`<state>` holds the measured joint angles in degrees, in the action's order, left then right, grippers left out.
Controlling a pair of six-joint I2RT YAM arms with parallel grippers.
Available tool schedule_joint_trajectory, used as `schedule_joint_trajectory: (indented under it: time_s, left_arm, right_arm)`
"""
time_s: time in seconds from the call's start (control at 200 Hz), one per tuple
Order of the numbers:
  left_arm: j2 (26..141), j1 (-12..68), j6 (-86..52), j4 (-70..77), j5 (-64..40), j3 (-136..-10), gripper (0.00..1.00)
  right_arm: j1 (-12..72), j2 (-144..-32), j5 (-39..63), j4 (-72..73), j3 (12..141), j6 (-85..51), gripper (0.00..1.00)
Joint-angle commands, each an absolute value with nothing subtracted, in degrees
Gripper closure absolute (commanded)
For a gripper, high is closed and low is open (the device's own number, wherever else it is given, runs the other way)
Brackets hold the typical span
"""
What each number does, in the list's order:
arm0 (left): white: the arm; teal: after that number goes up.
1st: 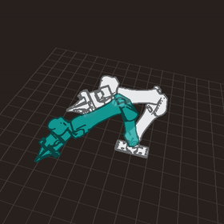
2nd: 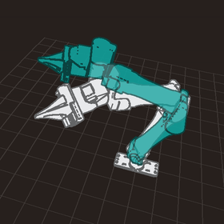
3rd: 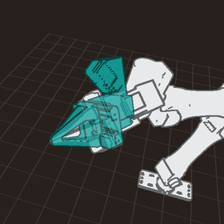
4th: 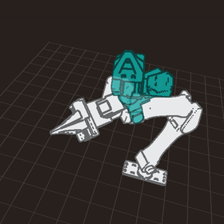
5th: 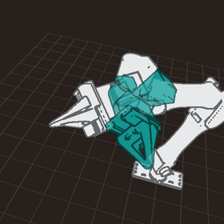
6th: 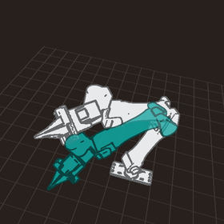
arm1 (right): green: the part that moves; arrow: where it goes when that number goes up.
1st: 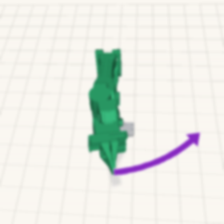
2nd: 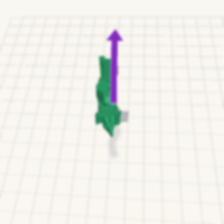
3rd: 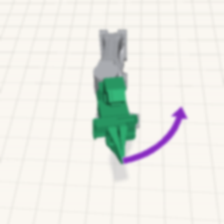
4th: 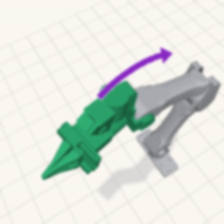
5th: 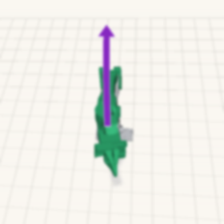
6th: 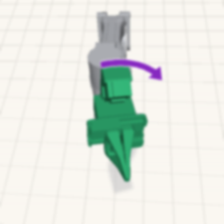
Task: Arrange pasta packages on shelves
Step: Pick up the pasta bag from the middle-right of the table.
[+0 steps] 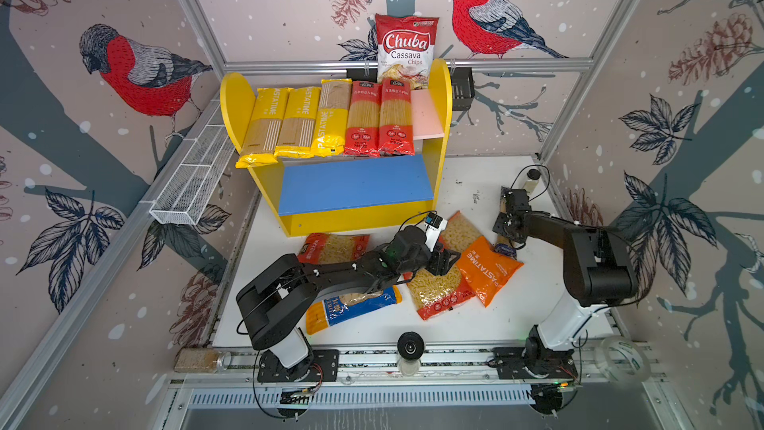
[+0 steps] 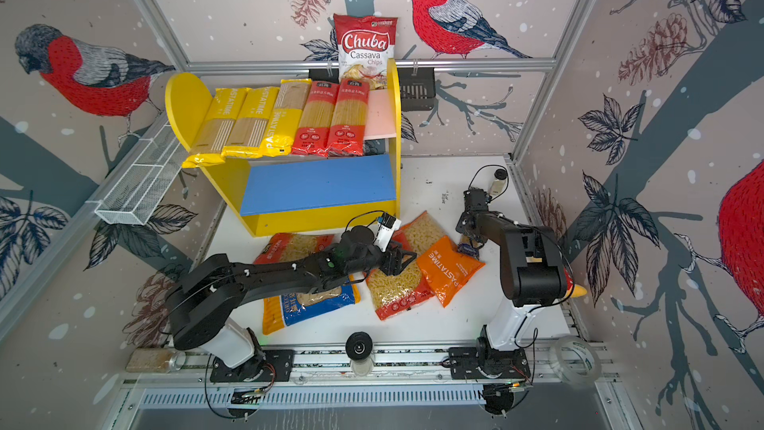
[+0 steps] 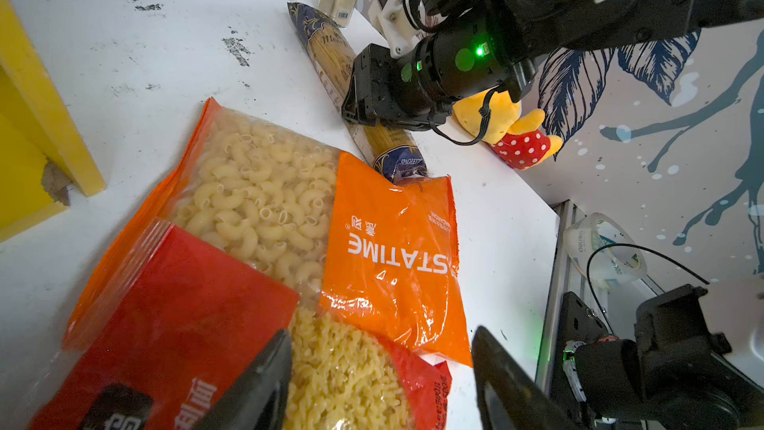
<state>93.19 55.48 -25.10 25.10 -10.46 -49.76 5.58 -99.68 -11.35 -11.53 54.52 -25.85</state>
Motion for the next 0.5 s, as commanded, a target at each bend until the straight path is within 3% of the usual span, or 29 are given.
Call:
schedule_joint_trajectory:
  time_s: [0.0,0.245,0.495]
  left_arm:
    - [93.3,55.5,-25.0,26.6,-10.6,-50.5,0.32]
    - [93.2,55.5,-24.9,26.3,-10.6,-50.7,0.32]
    - [92.6,55.5,-24.5,26.0,-9.9,-50.8,0.32]
  right_arm:
    - [6.4,-97.7,-13.6,-12.8,55.7,-25.8,0.58]
    - [8.1,-93.4,-17.2,-15.7,58.4,-25.3,0.67]
    - [11.5,-88.1,-12.9,-16.5,56.8,-28.0,0.70]
